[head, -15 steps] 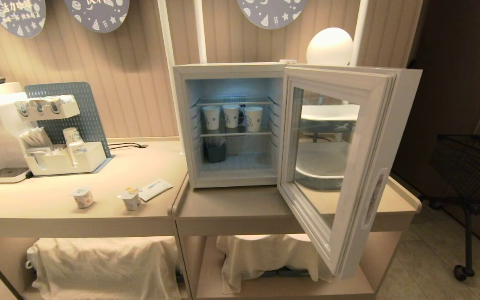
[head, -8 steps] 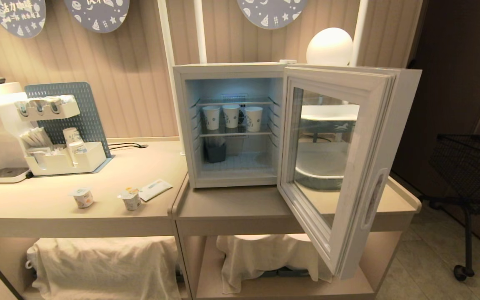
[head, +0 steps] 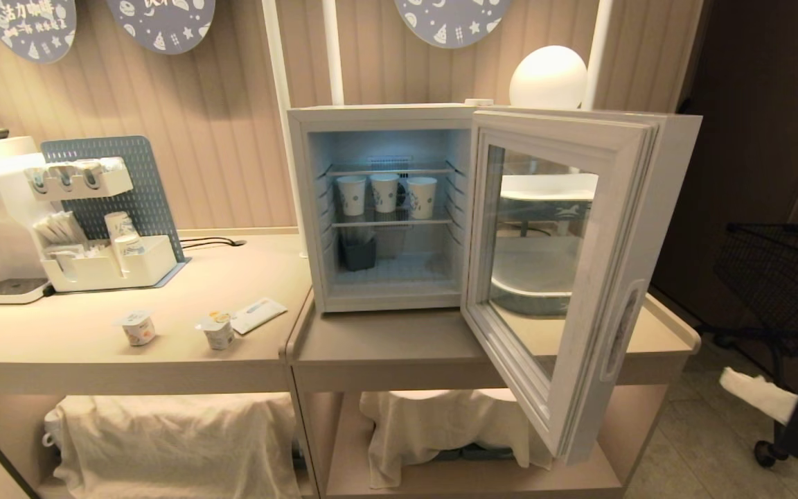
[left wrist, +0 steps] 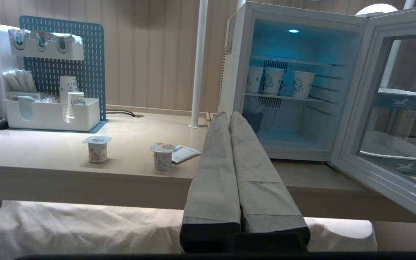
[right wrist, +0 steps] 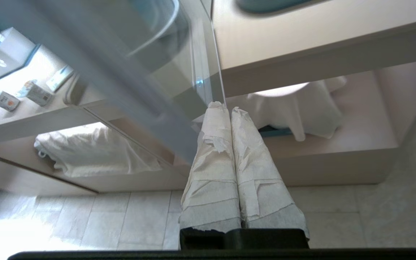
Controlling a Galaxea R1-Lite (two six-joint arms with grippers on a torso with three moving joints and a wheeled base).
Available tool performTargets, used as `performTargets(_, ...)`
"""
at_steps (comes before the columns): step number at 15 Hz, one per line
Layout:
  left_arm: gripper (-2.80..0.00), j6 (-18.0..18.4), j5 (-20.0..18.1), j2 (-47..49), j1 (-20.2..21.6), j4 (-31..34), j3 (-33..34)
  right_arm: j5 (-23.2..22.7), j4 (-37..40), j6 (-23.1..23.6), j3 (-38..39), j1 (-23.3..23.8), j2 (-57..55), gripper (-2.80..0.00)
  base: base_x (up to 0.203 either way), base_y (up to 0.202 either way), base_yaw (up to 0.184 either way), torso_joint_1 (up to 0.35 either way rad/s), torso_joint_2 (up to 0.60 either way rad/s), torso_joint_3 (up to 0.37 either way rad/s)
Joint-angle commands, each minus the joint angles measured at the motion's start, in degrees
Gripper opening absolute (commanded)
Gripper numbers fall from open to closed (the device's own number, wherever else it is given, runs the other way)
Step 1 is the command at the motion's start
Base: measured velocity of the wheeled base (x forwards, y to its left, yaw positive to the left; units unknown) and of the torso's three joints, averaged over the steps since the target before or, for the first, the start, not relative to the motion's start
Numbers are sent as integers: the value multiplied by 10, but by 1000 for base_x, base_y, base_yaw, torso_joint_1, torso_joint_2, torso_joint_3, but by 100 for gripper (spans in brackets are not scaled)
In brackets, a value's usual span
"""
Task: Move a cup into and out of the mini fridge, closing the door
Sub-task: Close the freezer door
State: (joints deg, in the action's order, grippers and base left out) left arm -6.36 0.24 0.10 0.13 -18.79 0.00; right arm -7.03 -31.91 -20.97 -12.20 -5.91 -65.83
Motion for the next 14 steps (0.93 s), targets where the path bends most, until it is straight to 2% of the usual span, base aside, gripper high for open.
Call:
performTargets(1,-280,-1,0,0,0,-1,23,-33,-120,-3,-12,26,-227,-280,0,0,0,0,0,0)
performTargets(4,-280,-1,0,0,0,-1,23,-102,-300,-3,-42,55,-439,-280,0,0,0,0,0,0)
performTargets(6,-280,-1,0,0,0,-1,23,-153,-397,0,-81,48,-517,-280,0,0,0,0,0,0)
performTargets(7,-280,-1,0,0,0,-1,23,-170,-414,0,-105,26,-531,-280,0,0,0,0,0,0)
performTargets(10,-280,-1,0,0,0,-1,23,-178,-390,-5,-156,-35,-526,-280,0,0,0,0,0,0)
performTargets(14,-280,-1,0,0,0,-1,23,-170,-289,-12,-248,-106,-490,-280,0,0,0,0,0,0)
